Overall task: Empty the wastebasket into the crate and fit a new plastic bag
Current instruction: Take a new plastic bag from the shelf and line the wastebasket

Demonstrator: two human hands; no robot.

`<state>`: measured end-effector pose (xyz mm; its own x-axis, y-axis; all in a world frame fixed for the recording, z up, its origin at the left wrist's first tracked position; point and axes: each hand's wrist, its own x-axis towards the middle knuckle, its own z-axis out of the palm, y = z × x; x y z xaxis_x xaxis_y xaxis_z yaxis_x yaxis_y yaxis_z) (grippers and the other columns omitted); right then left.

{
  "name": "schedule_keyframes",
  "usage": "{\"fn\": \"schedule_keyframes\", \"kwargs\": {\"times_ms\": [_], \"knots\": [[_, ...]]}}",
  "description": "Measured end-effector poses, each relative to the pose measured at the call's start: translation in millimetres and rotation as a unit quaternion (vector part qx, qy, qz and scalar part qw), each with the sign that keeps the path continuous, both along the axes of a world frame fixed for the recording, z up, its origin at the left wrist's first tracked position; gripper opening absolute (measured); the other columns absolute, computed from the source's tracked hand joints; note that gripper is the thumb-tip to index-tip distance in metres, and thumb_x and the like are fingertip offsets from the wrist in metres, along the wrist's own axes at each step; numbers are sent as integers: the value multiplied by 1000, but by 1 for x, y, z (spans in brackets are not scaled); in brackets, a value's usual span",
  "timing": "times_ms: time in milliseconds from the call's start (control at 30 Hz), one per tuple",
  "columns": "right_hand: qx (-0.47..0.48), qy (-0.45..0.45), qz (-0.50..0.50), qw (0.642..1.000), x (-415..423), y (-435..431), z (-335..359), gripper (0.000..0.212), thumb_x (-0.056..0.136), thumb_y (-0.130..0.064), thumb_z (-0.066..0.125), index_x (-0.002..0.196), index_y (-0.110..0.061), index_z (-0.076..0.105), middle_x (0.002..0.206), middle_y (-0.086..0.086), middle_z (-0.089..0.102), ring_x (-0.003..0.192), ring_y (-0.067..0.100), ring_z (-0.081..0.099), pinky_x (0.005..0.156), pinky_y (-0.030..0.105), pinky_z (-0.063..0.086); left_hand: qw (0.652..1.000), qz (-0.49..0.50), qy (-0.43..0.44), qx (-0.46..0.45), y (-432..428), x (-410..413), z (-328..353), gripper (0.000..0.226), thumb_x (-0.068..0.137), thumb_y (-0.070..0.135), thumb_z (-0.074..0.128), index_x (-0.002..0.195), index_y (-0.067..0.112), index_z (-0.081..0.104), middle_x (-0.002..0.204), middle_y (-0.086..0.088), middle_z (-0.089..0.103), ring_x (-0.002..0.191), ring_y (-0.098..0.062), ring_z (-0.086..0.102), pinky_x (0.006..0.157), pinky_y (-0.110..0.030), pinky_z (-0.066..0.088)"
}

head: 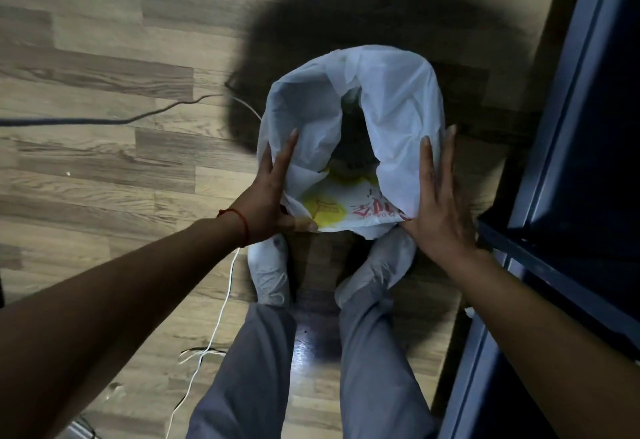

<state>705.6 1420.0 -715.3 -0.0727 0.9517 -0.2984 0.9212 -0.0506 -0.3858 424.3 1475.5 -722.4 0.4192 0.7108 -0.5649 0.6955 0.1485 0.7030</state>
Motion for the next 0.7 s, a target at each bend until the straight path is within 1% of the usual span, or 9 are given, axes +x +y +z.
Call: {"fn": "schedule_keyframes", "kwargs": {"times_ms": [67, 167, 233, 333, 400, 467, 567, 633, 700], "knots": [[14, 24, -32, 999, -1, -5, -4, 118, 71, -40, 82, 152, -12, 1, 157, 28, -3, 142, 40, 19, 107, 41, 36, 1000, 25, -9, 5, -6, 1, 0, 141, 54, 43, 91, 149, 39, -12, 162, -11, -10, 151, -22, -3, 114, -33, 23], [25, 75, -102, 992, -2, -12, -8, 112, 76, -47, 76, 151, -9, 2, 158, 28, 0, 148, 32, 8, 115, 30, 21, 999, 36, -18, 13, -12, -1, 1, 138, 53, 49, 87, 149, 39, -12, 162, -10, -3, 151, -21, 3, 116, -33, 24], [22, 86, -115, 989, -2, -12, -9, 112, 76, -49, 75, 151, -9, 1, 158, 27, 1, 148, 24, 3, 114, 29, 19, 999, 37, -4, 9, -15, -3, 4, 134, 53, 53, 84, 148, 43, -9, 159, -13, 7, 149, -26, 12, 113, -39, 34], [12, 84, -110, 990, 0, -7, -8, 115, 74, -47, 77, 151, -13, -2, 159, 25, -1, 147, 18, -1, 114, 24, 13, 998, 11, 49, 25, -19, -11, 9, 132, 53, 52, 85, 147, 49, -7, 151, -16, 19, 139, -36, 32, 98, -47, 50], [-6, 78, -102, 992, 1, -4, -7, 121, 71, -44, 81, 151, -15, -5, 159, 23, -4, 145, 14, -5, 113, 24, 10, 997, -16, 73, 23, -18, -19, 8, 131, 55, 52, 86, 146, 53, -9, 155, -12, 13, 132, -37, 42, 91, -49, 54], [-15, 79, -95, 992, 2, -2, -7, 124, 70, -44, 82, 151, -15, -6, 160, 21, -7, 144, 13, -6, 112, 30, 13, 995, -42, 94, 11, -15, -26, 7, 128, 56, 56, 83, 141, 60, -12, 160, -4, 0, 115, -39, 57, 83, -49, 57], [-3, 73, -85, 994, 2, -2, -9, 122, 71, -47, 80, 151, -10, -5, 160, 21, -5, 148, 21, -5, 114, 33, 16, 991, -66, 112, 1, -11, -31, 3, 124, 55, 61, 77, 136, 67, -17, 162, 4, -10, 88, -36, 67, 75, -49, 59], [10, 68, -77, 995, 4, -3, -12, 120, 72, -51, 77, 151, -7, -2, 160, 22, -2, 149, 29, 1, 116, 34, 19, 992, -67, 103, -5, -8, -30, 0, 123, 52, 63, 73, 134, 68, -17, 161, 5, -11, 88, -35, 67, 75, -48, 59], [-1, 73, -79, 994, 8, -5, -17, 121, 71, -52, 76, 151, -9, -3, 161, 19, 0, 149, 29, 9, 115, 35, 26, 993, -58, 98, -13, -6, -30, -1, 122, 49, 65, 73, 135, 68, -15, 161, 5, -11, 99, -39, 65, 79, -48, 58]]}}
